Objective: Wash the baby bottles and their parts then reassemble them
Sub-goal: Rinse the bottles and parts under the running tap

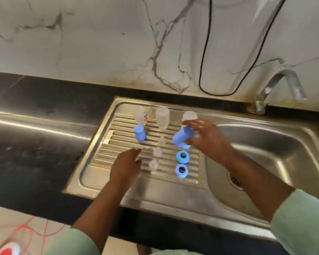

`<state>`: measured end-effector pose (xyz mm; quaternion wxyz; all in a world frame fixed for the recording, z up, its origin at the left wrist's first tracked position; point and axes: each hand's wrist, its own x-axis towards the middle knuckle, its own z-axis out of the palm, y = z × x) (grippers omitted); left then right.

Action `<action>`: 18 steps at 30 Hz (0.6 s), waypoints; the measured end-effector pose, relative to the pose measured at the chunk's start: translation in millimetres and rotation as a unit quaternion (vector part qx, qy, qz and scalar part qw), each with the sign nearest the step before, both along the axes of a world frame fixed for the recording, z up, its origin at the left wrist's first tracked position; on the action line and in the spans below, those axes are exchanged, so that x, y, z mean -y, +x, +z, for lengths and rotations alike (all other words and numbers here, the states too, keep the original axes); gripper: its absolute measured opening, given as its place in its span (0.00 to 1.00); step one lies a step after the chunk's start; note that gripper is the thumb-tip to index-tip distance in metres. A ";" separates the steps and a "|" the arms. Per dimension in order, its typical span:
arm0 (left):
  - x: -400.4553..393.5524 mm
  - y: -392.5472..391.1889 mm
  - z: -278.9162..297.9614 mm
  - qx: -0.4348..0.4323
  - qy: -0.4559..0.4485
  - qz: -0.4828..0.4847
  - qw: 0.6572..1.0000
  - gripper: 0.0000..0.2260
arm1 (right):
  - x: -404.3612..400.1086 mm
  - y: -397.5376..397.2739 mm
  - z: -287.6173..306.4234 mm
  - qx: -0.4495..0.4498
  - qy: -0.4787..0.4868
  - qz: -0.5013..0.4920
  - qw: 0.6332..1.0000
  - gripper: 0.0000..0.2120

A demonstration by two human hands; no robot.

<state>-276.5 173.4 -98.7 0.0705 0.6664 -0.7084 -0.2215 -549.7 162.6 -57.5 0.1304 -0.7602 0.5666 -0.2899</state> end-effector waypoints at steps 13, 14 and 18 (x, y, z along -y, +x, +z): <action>9.2 64.9 -49.6 0.114 0.109 -0.106 0.982 0.29 | 56.9 180.5 -53.0 -0.342 -0.029 0.090 0.935 0.19; 8.6 63.6 -47.5 0.111 0.110 -0.106 0.982 0.28 | 56.1 180.3 -54.4 -0.344 -0.027 0.083 0.935 0.18; 3.2 57.4 -39.2 0.063 0.036 -0.089 0.993 0.16 | 53.1 177.8 -55.4 -0.325 -0.001 0.067 0.943 0.22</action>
